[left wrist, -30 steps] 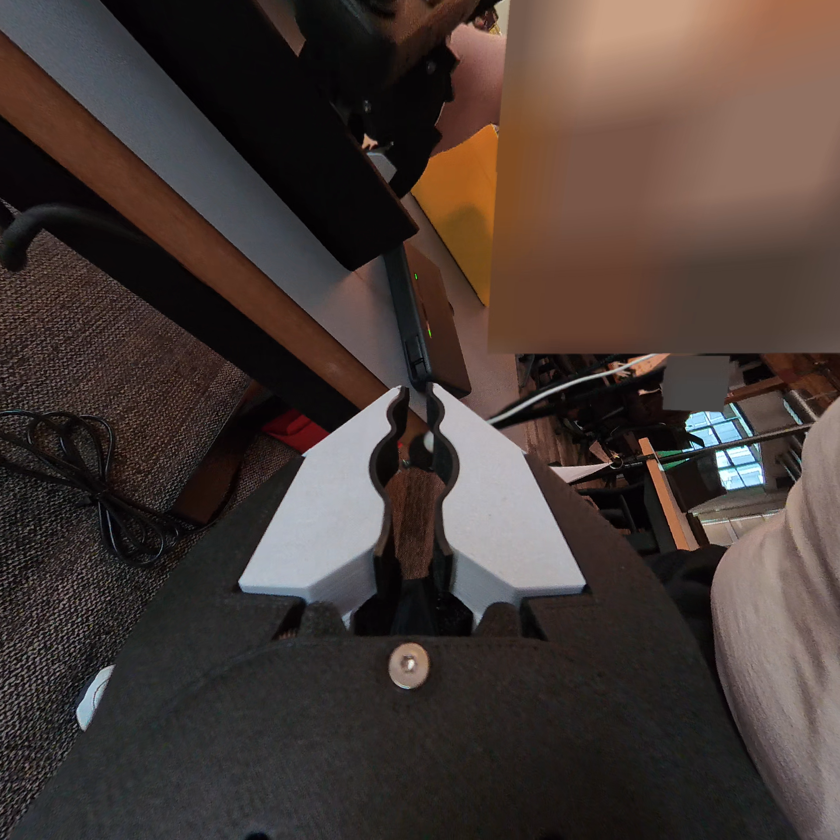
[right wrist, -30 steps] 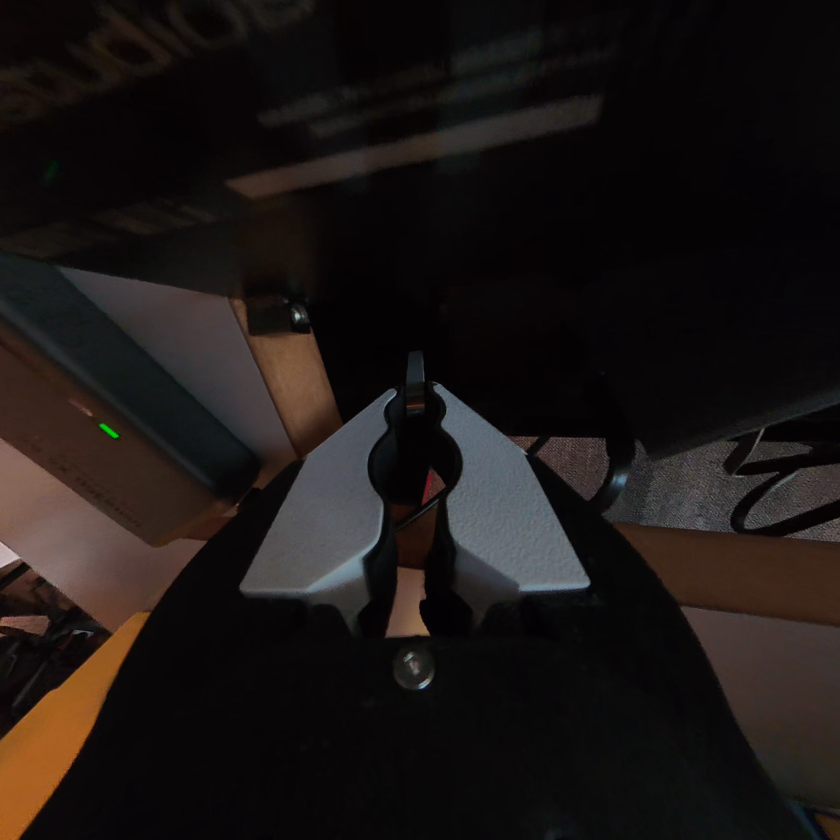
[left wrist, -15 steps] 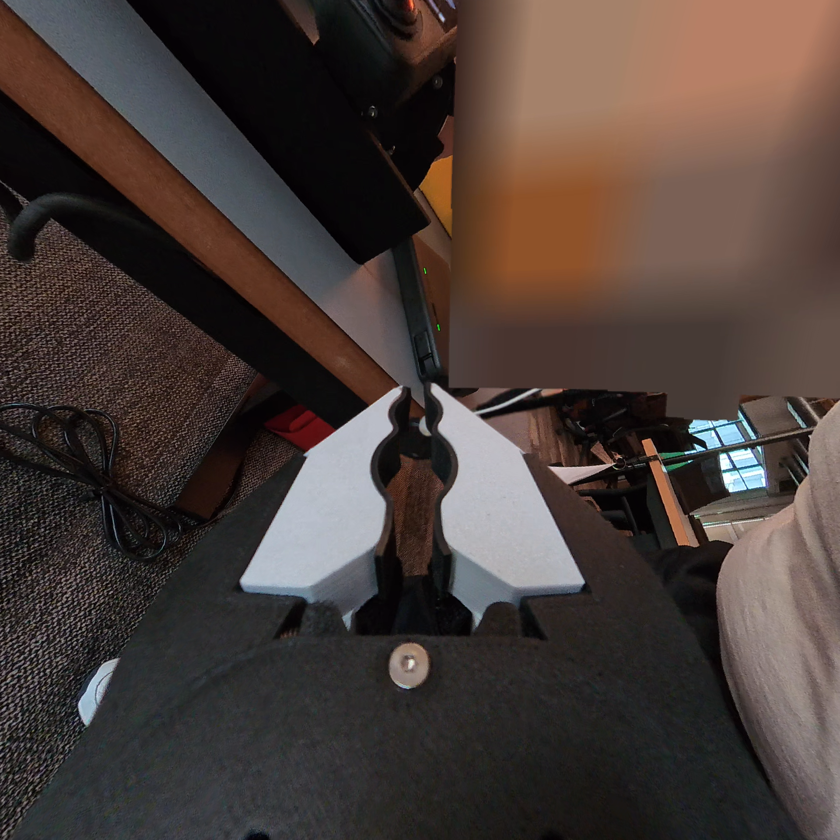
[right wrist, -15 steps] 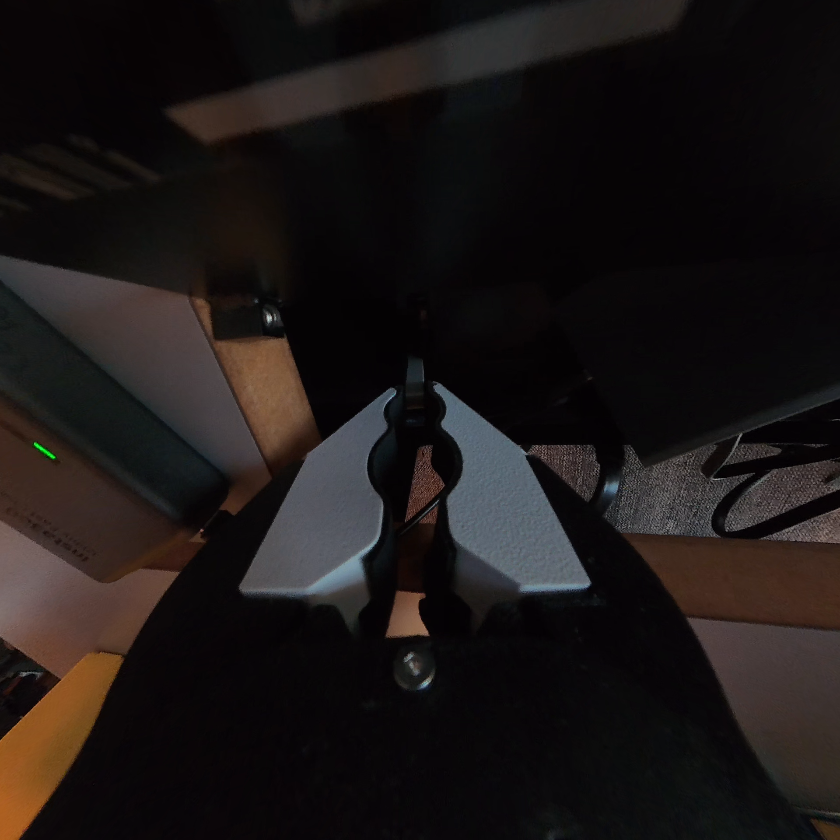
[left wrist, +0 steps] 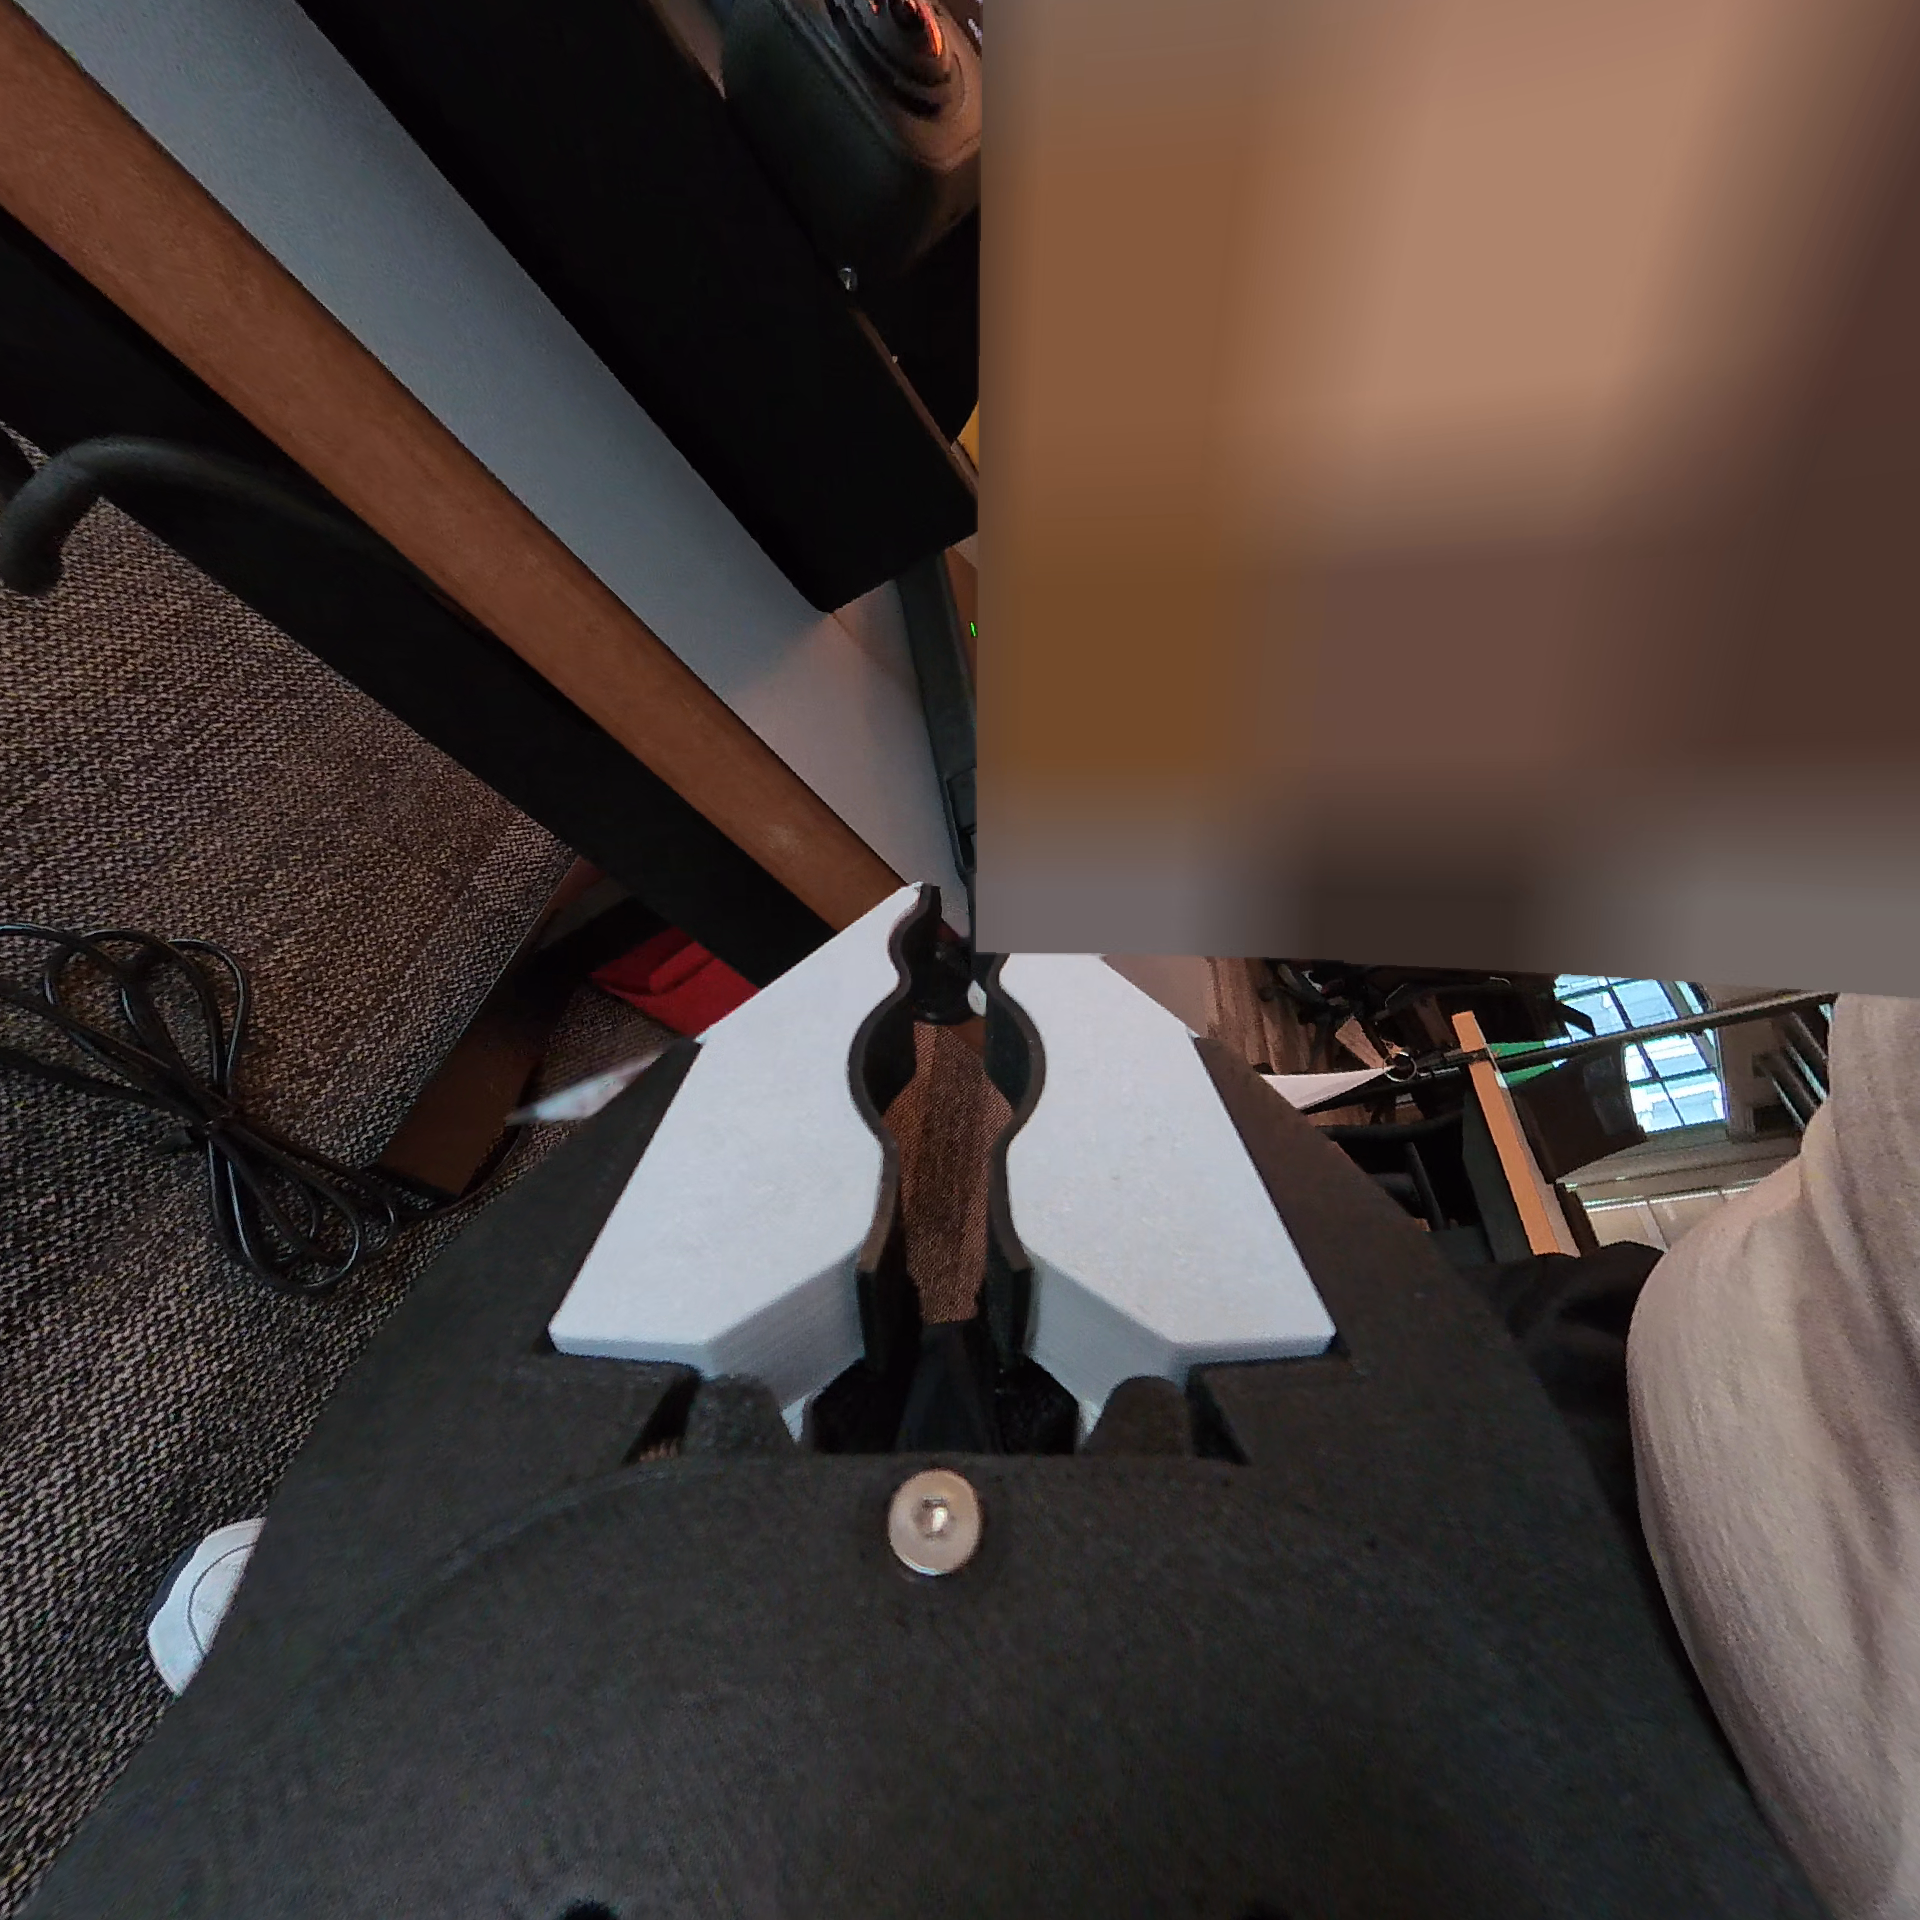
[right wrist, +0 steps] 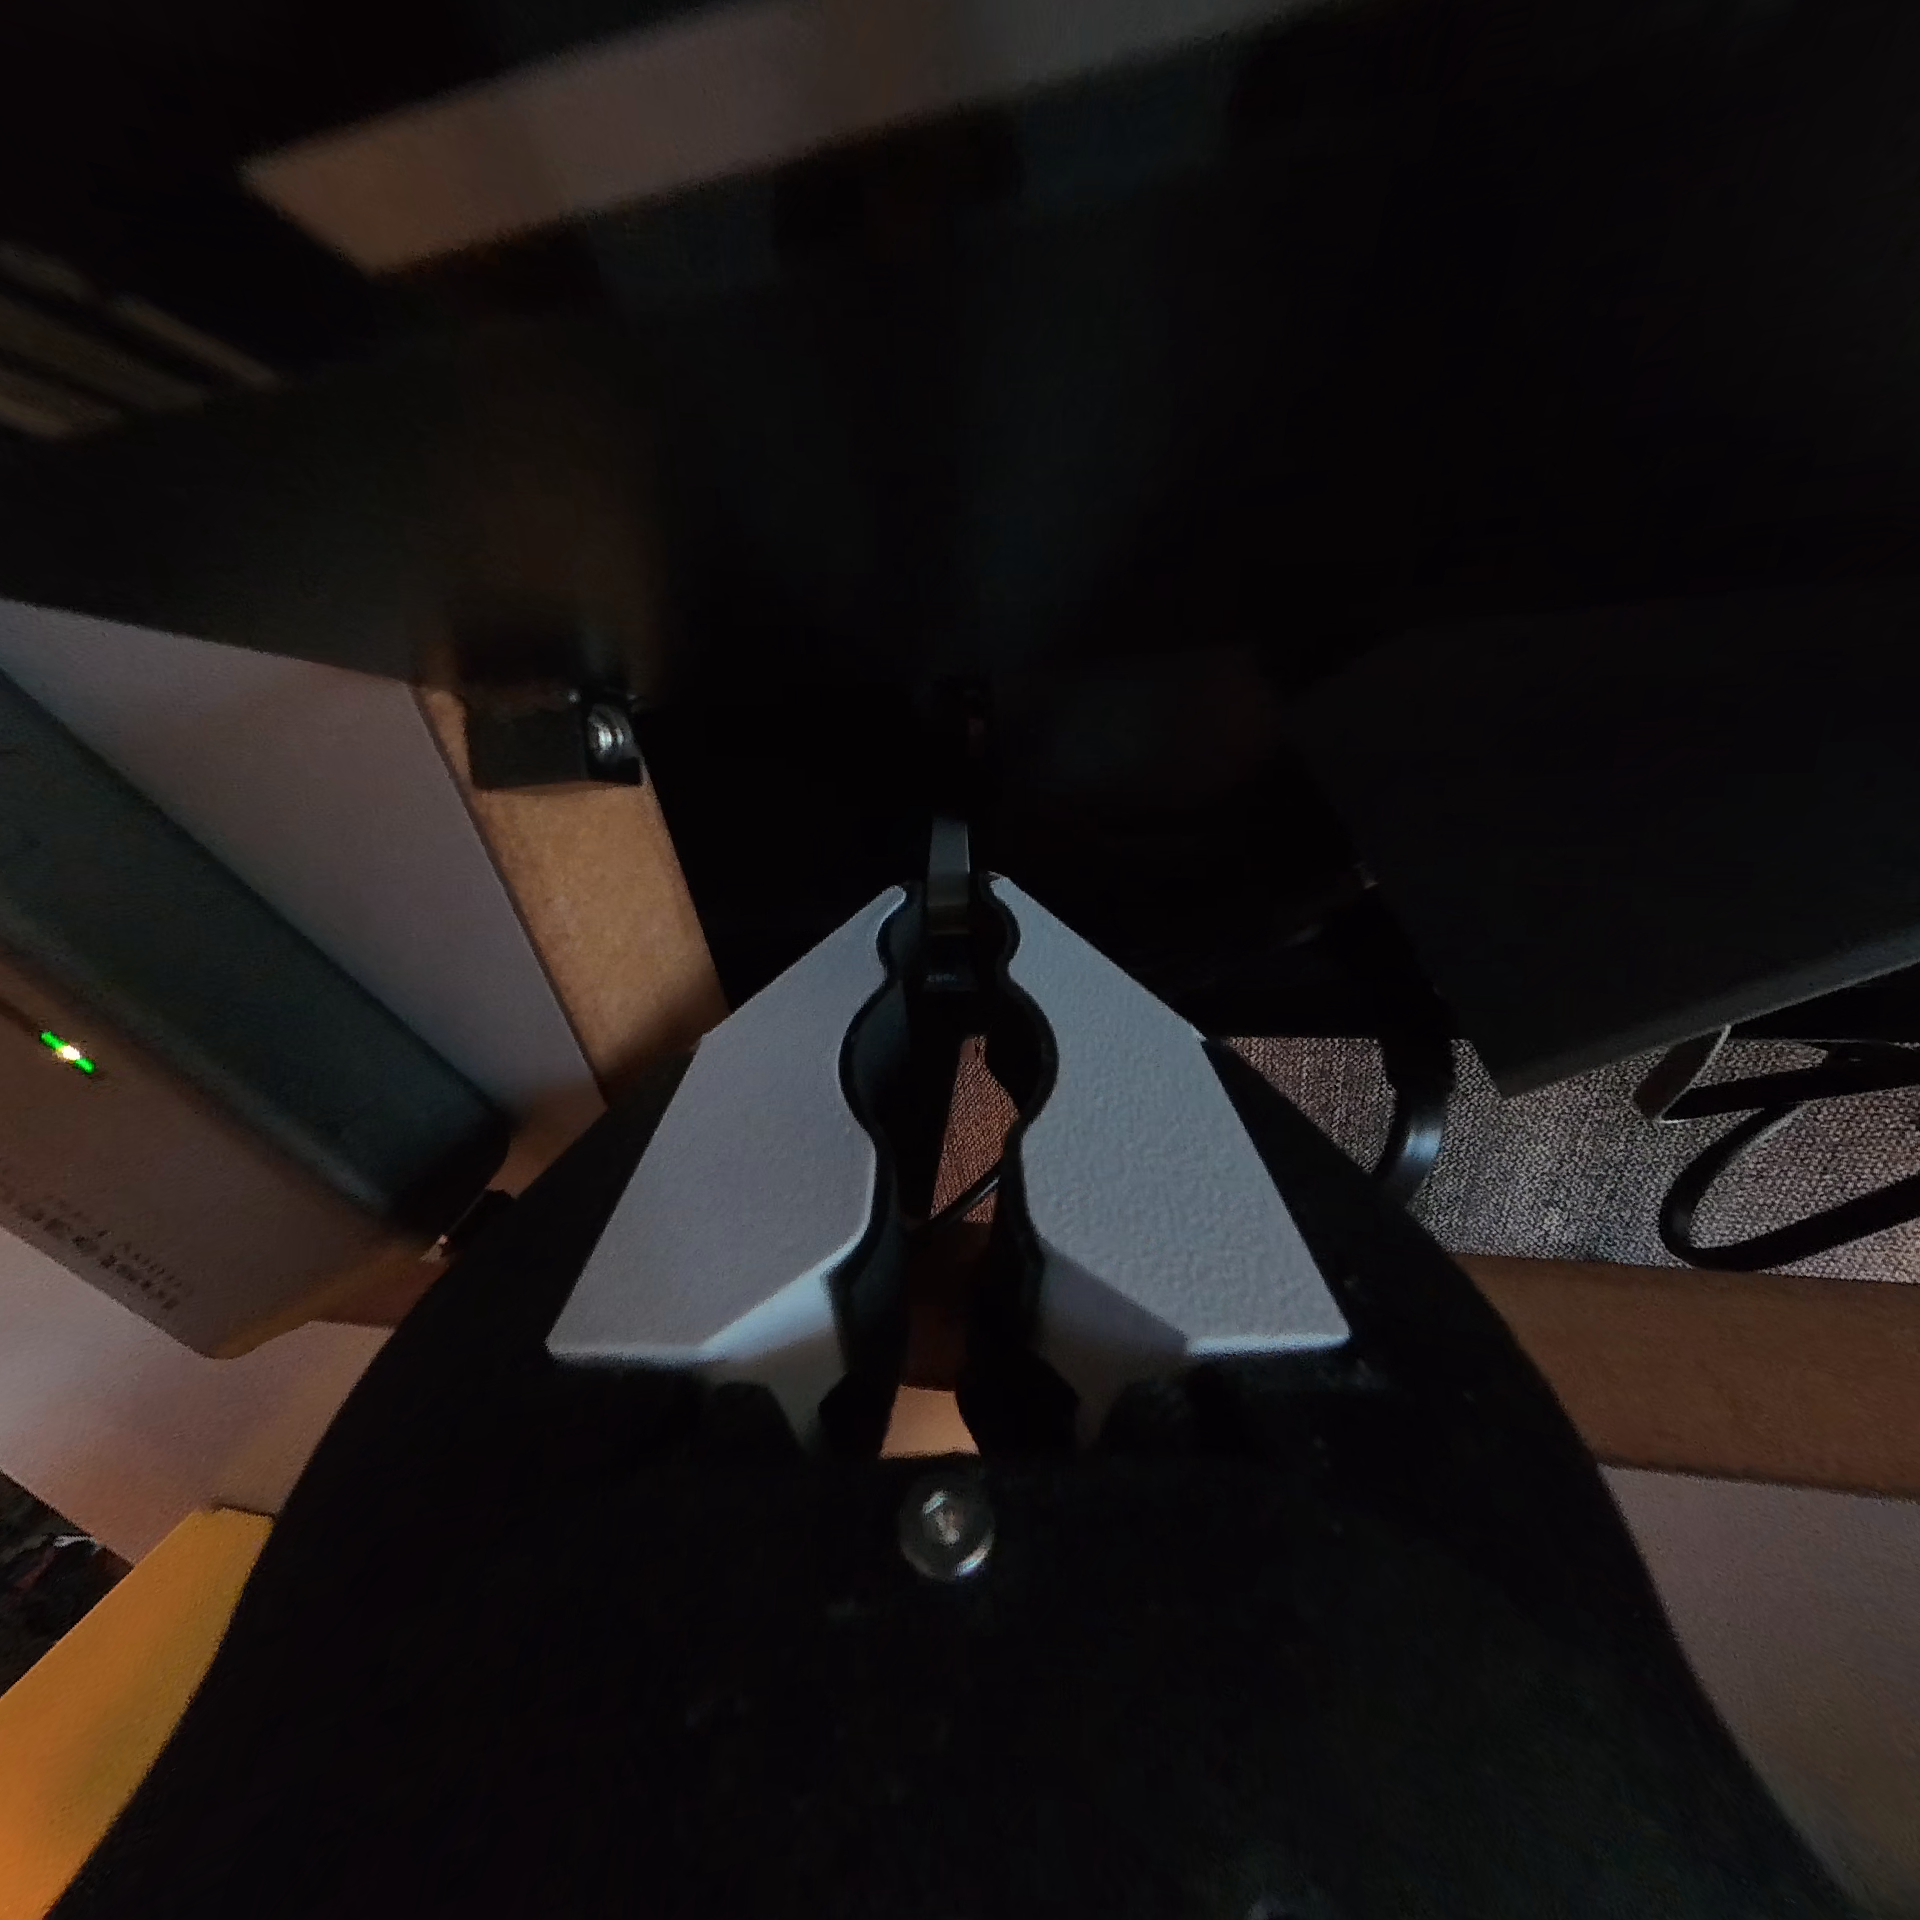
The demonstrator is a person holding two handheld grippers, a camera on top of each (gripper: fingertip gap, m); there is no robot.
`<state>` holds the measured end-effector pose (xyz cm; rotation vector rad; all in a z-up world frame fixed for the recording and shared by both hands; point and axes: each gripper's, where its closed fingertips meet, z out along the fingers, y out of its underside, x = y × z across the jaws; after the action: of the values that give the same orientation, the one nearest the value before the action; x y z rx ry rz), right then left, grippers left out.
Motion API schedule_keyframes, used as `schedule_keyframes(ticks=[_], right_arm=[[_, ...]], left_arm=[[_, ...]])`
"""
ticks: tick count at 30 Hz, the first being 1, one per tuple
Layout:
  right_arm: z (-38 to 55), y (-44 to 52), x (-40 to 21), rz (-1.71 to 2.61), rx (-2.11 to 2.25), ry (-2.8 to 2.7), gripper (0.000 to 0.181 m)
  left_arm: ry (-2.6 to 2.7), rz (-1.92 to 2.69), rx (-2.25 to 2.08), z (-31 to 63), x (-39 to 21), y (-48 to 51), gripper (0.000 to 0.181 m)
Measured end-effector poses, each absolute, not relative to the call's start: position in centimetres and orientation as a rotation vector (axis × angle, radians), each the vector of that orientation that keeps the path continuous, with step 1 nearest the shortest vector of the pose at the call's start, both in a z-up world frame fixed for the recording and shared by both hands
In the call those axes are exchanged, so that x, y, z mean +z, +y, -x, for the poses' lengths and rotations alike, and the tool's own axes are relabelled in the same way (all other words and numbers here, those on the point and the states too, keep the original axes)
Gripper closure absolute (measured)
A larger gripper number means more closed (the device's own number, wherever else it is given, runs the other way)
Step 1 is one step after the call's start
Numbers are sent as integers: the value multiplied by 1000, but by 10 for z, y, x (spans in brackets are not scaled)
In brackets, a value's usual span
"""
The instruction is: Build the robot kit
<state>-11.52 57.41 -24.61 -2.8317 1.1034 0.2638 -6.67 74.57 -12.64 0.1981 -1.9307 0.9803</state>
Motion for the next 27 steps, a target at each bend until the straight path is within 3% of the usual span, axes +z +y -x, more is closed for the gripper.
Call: schedule_keyframes(ticks=[18, 27], right_arm=[[112, 573, -245, 2818, 221, 1096, 173], [109, 572, -231, 2589, 180, 1552, 173]], left_arm=[[-1922, -202, 977, 67, -126, 745, 178], [-1909, -211, 974, 67, -126, 744, 179]])
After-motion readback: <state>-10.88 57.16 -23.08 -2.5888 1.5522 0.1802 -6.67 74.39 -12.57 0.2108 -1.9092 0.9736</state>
